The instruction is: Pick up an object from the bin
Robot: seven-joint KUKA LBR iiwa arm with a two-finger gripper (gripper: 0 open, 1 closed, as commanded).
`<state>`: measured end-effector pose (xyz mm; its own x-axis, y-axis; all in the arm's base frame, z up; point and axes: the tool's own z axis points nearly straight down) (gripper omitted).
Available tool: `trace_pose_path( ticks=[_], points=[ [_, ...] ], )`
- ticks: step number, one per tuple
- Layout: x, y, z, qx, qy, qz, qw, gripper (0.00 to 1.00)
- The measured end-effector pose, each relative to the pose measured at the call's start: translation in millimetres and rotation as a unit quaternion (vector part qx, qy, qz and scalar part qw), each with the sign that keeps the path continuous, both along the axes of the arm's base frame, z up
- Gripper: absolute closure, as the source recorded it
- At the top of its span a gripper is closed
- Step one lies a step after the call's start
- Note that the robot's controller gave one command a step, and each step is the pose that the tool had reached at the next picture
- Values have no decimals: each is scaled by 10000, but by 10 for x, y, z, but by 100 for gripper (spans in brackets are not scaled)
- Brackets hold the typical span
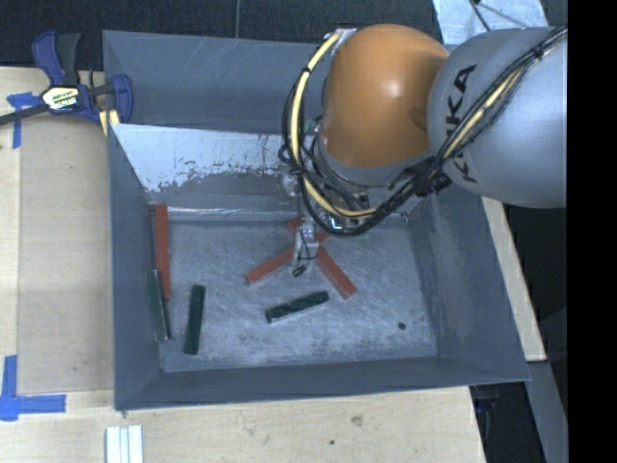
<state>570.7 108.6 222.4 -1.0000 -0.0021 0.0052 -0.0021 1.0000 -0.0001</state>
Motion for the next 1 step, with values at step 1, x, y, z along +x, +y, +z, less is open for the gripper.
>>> trace_pose_path(
  ticks=[1],
  points=[
    [-185, -672, -674, -12, -5, 574, 9984, 0]
  ],
)
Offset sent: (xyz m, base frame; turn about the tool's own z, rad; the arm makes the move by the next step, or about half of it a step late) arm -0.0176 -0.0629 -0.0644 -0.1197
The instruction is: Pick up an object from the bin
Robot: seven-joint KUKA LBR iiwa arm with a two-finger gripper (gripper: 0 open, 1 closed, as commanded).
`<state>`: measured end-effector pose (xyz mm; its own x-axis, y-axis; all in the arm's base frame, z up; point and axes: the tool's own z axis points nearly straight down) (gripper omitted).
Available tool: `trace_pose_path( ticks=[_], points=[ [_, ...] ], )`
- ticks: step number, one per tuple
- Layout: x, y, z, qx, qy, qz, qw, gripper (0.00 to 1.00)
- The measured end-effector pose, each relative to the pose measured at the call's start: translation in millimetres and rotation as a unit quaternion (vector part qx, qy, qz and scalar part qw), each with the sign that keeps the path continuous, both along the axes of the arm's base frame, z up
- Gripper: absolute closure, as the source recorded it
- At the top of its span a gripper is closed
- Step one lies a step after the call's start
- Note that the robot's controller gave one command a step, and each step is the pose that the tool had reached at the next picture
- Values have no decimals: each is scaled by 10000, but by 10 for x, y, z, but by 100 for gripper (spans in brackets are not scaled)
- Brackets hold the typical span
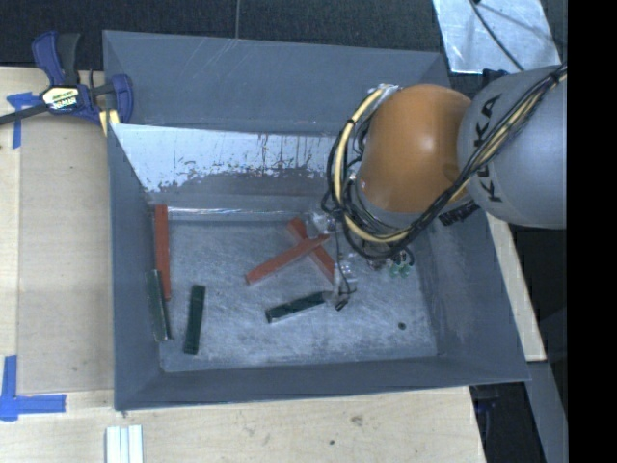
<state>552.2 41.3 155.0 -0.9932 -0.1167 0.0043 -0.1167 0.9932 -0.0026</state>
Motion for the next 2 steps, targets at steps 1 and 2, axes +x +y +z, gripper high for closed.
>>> trace_pose_path(
  ticks=[1, 2],
  points=[
    [218, 103, -885, 17, 2, 114, 9999, 0],
    [233, 104, -828, 21, -26, 108, 9999, 100]
  ],
)
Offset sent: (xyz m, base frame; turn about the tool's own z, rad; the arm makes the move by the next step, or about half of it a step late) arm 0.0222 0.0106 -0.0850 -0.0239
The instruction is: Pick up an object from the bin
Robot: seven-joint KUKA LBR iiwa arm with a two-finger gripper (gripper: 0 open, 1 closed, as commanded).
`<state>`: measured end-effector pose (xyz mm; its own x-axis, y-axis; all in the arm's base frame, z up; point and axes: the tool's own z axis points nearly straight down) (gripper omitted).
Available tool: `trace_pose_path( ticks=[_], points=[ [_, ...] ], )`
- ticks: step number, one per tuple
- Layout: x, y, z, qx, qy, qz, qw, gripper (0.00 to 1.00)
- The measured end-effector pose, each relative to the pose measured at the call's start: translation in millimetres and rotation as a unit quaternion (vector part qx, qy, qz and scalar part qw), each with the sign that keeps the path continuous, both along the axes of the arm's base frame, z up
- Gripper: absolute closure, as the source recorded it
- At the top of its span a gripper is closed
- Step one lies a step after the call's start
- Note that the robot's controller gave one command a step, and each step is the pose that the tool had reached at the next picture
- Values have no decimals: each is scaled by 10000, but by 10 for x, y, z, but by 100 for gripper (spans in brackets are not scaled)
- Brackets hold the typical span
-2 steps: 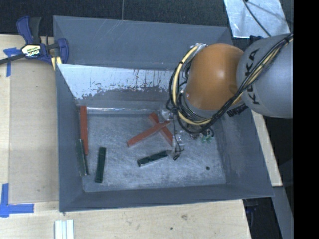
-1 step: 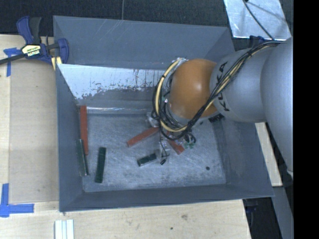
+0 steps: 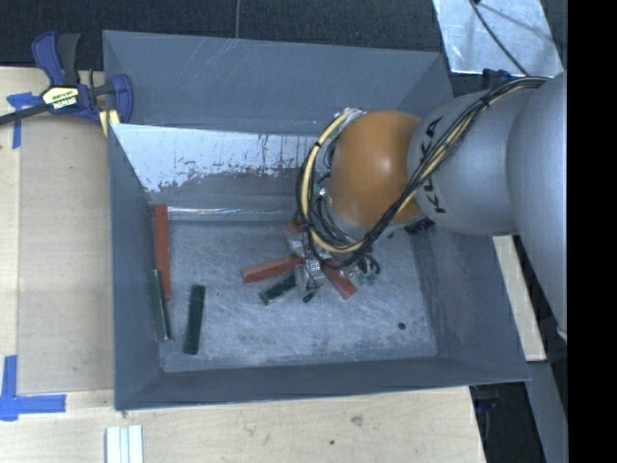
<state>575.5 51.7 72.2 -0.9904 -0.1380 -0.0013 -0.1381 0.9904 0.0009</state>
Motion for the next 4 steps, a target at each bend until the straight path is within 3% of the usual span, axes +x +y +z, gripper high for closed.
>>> trace_pose_path(
  ticks=[1, 2, 3, 4],
  points=[
    [105, 235, 6, -16, -53, 3917, 9201, 100],
    [202, 114, 0, -3, -31, 4330, 9014, 100],
    [96, 527, 1226, -16, -57, 4431, 8965, 100],
    [161, 462, 1574, -15, -38, 4464, 8948, 100]
  ],
)
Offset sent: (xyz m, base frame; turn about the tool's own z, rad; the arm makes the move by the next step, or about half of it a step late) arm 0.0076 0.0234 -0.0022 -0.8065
